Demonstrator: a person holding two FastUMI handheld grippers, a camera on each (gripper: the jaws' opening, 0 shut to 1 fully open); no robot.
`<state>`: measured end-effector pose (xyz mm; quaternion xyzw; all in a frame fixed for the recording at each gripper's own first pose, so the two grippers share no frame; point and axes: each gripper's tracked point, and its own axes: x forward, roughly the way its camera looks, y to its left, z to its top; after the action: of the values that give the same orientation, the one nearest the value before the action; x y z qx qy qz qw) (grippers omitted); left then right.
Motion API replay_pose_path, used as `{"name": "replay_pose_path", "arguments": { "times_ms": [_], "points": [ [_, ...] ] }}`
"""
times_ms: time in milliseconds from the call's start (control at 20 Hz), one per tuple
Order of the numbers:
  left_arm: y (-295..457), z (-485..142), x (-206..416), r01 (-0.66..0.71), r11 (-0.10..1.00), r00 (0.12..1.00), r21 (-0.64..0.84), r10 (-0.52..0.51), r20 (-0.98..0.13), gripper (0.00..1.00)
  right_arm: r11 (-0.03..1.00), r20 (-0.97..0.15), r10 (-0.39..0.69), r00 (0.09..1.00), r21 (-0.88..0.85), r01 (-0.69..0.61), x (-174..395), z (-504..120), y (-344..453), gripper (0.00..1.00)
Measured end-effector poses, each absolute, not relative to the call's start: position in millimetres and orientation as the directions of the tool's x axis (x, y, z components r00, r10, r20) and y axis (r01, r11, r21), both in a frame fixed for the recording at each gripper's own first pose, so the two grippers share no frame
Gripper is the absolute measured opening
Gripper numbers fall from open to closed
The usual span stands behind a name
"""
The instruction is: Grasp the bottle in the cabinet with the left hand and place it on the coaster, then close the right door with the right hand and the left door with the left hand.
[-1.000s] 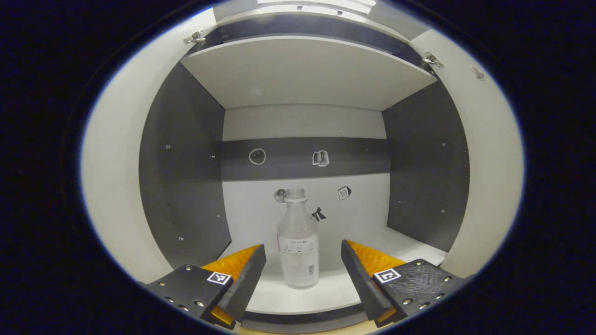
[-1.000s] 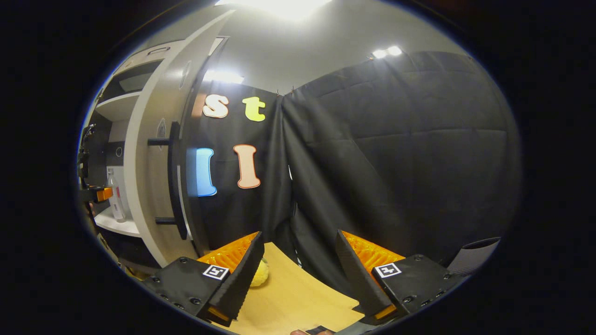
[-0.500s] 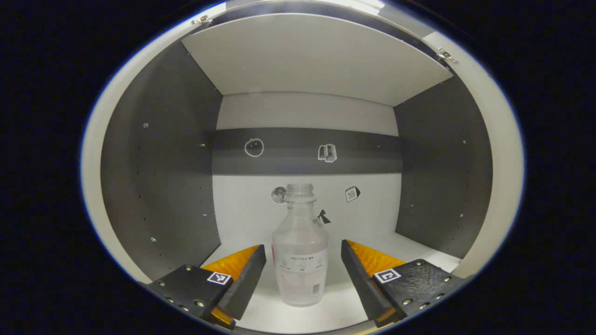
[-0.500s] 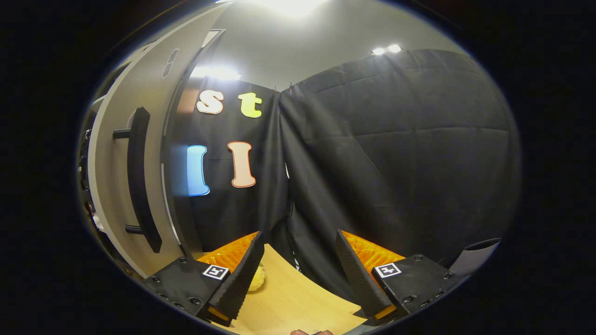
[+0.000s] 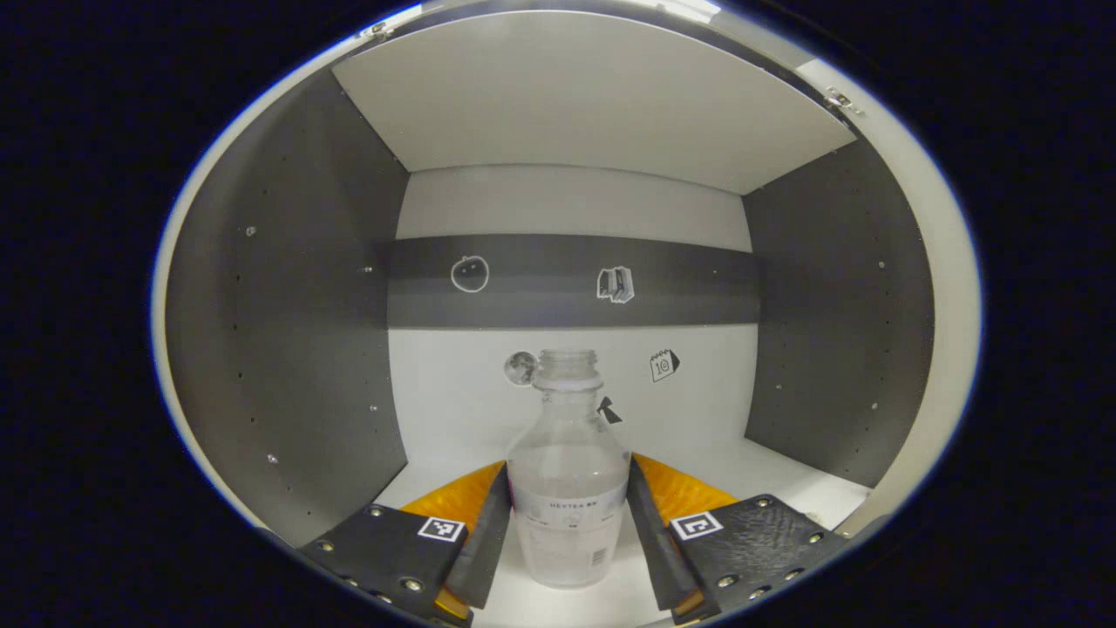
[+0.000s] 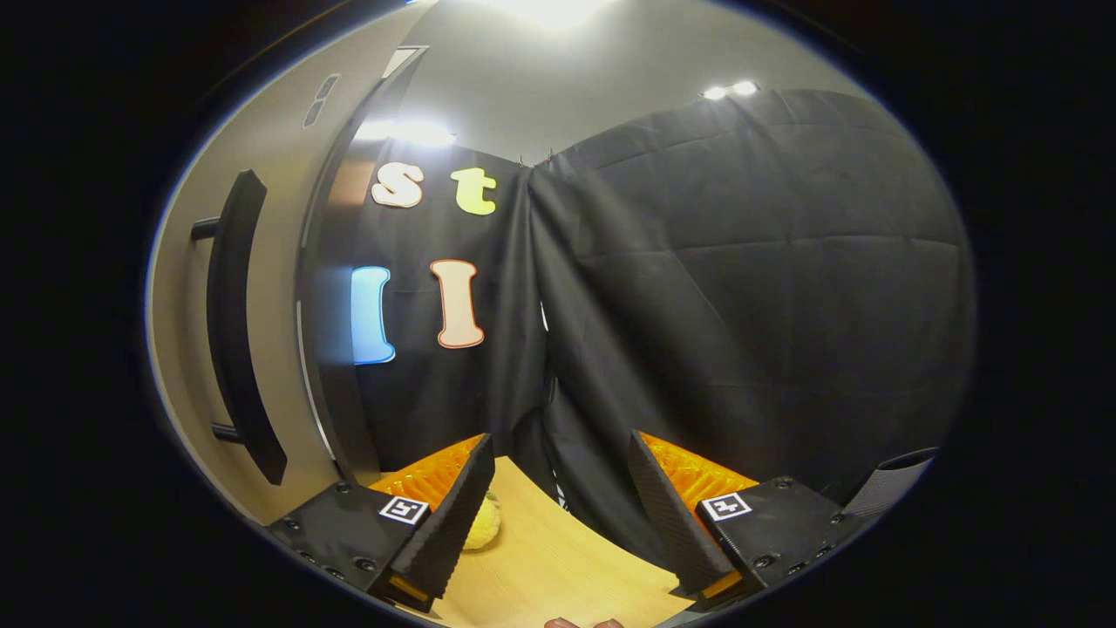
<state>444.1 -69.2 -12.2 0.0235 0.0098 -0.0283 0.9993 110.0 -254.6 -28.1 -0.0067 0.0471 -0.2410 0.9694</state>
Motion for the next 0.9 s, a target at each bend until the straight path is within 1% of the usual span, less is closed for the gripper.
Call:
{"name": "replay_pose_path", "arguments": {
  "times_ms": [50, 100, 350, 400, 450, 500, 750, 800, 900],
  "points": [
    [-71, -10, 443, 0.065, 0.997, 0.998, 0.046, -0.065, -0.019, 0.71, 0.885, -0.082, -0.466, 0.881, -0.039, 0.464, 110, -27, -255, 0.98],
    [-74, -8, 443, 0.07, 0.996, 0.997, 0.046, -0.07, -0.013, 0.69, 0.885, -0.078, -0.466, 0.881, -0.044, 0.464, 110, -27, -255, 0.92],
    [-88, 12, 422, 0.112, 0.991, 0.994, 0.068, -0.113, 0.012, 0.69, 0.885, -0.073, -0.465, 0.882, -0.028, 0.465, 100, -26, -254, 0.92],
    [-92, 20, 412, 0.126, 0.99, 0.992, 0.065, -0.127, 0.025, 0.66, 0.885, -0.074, -0.465, 0.882, -0.025, 0.464, 96, -26, -254, 0.92],
    [-97, 26, 400, 0.139, 0.988, 0.989, 0.06, -0.142, 0.036, 0.63, 0.885, -0.074, -0.465, 0.882, -0.023, 0.464, 93, -26, -253, 0.92],
    [-101, 30, 388, 0.154, 0.987, 0.987, 0.054, -0.157, 0.041, 0.69, 0.886, -0.076, -0.463, 0.883, -0.019, 0.463, 89, -25, -253, 0.92],
    [-112, 37, 306, 0.221, 0.975, 0.974, 0.009, -0.222, 0.05, 0.68, 0.888, -0.071, -0.459, 0.886, -0.013, 0.459, 64, -23, -249, 0.92],
    [-111, 35, 289, 0.228, 0.974, 0.972, 0.012, -0.228, 0.055, 0.68, 0.889, -0.07, -0.458, 0.886, -0.01, 0.459, 59, -23, -248, 0.98],
    [-111, 31, 258, 0.248, 0.968, 0.967, 0.027, -0.249, 0.061, 0.68, 0.893, -0.07, -0.45, 0.89, -0.004, 0.451, 50, -21, -244, 0.98]
  ]
}}
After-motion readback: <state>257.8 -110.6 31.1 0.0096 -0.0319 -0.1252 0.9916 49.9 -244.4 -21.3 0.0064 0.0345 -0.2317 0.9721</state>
